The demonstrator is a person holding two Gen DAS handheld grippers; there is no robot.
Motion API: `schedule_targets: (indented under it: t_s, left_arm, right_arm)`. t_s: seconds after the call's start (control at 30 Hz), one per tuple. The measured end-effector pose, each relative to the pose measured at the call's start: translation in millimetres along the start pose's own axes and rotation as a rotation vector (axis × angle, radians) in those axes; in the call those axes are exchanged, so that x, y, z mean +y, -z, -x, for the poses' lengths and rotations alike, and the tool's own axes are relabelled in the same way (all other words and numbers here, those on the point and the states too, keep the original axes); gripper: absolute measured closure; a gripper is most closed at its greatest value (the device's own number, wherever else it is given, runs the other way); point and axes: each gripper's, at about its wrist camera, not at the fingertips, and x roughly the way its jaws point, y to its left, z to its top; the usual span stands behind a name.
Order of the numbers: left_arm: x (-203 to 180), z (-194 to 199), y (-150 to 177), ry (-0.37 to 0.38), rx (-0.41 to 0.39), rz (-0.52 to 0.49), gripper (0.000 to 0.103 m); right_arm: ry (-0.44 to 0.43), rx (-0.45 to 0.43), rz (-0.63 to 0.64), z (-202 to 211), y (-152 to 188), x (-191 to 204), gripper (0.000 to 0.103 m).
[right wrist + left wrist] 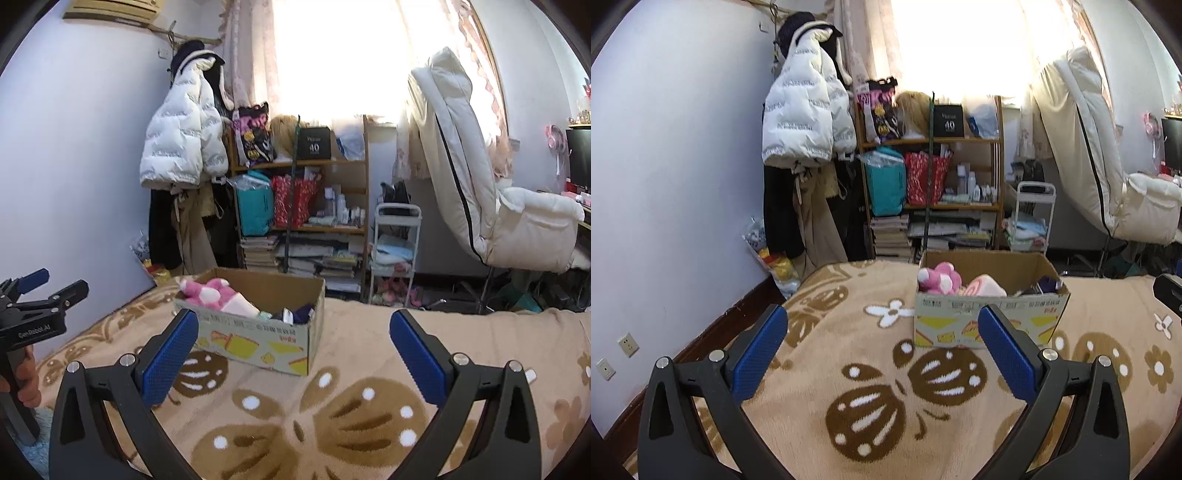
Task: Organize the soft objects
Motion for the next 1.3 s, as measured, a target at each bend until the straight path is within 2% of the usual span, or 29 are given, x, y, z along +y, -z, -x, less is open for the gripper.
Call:
schedule_targets:
  t_s: [0.43,0.73,1.3]
  left_arm:
    - [-4.7,-18.8,7.0,-0.007,0.078,-0.012,0.002]
    - [-11.9,-18.7,9.0,0.003,0.079,-0.047,0.002]
    - [-12.9,-20.4,10.4,-0.008,0.088,-0.052,0.002]
  right_arm:
    - [-0.001,0.062,-0.022,-22.5,9.9,-6.4,0.0]
    - [0.009,0.067,-0.03,-23.5,14.9,-6.7,0.0]
    - [0.01,0.066,-0.03,-23.4,15.8,-8.1,0.0]
